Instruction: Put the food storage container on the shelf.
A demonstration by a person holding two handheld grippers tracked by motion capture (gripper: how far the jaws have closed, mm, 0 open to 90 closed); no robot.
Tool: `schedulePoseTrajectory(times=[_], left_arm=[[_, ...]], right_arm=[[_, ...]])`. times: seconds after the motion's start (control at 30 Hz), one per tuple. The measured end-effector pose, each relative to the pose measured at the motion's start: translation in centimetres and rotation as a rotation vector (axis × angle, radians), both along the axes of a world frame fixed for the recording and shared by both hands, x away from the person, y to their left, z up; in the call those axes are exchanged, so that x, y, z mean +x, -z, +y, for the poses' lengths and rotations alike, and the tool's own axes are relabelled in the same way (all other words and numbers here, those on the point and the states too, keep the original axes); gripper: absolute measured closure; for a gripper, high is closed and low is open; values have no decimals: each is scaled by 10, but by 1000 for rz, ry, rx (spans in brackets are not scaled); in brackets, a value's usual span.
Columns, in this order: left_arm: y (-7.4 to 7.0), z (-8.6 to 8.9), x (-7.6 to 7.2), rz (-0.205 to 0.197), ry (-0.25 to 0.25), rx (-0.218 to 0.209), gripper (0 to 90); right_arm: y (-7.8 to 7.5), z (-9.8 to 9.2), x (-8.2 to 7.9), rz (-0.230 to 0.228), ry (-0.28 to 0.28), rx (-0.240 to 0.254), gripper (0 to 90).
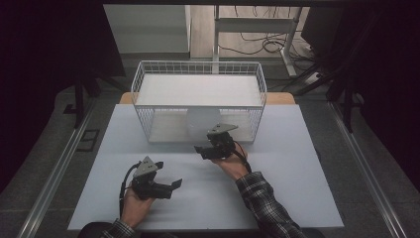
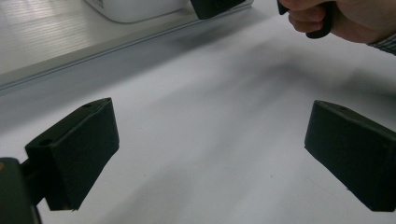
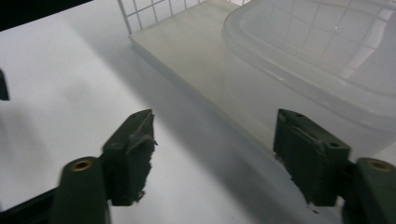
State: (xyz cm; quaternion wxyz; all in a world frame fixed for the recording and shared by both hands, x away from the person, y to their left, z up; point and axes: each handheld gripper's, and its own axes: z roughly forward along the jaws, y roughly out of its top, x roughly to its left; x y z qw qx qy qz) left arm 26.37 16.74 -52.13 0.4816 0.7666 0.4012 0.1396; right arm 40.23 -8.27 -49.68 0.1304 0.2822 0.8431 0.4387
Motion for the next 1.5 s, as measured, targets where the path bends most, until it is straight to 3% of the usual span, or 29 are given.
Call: schedulePoseTrajectory(times=[0.17,0.2,0.4,0.7,1.13,1.5], left_arm=[[0,-1,0,2,3,2,27],[-1,0,0,8,8,-3,29],[-3,3,-1,8,9,-25,34],[-3,1,-1,9,21,-22,34],[-1,0,-1,-1,20,-9,31],[-1,0,-1,-4,21,-10,27]], right_arm=[[3,-2,-4,3,-7,-16,182],[4,-3,-7,3,-16,-41,139],[2,-11,-17,-8,-19,-72,90],[-9,-34,-34,-3,-13,-49,75],[-17,-65,-63,-23,12,-53,69],[-20,-85,-74,-32,38,-62,61]])
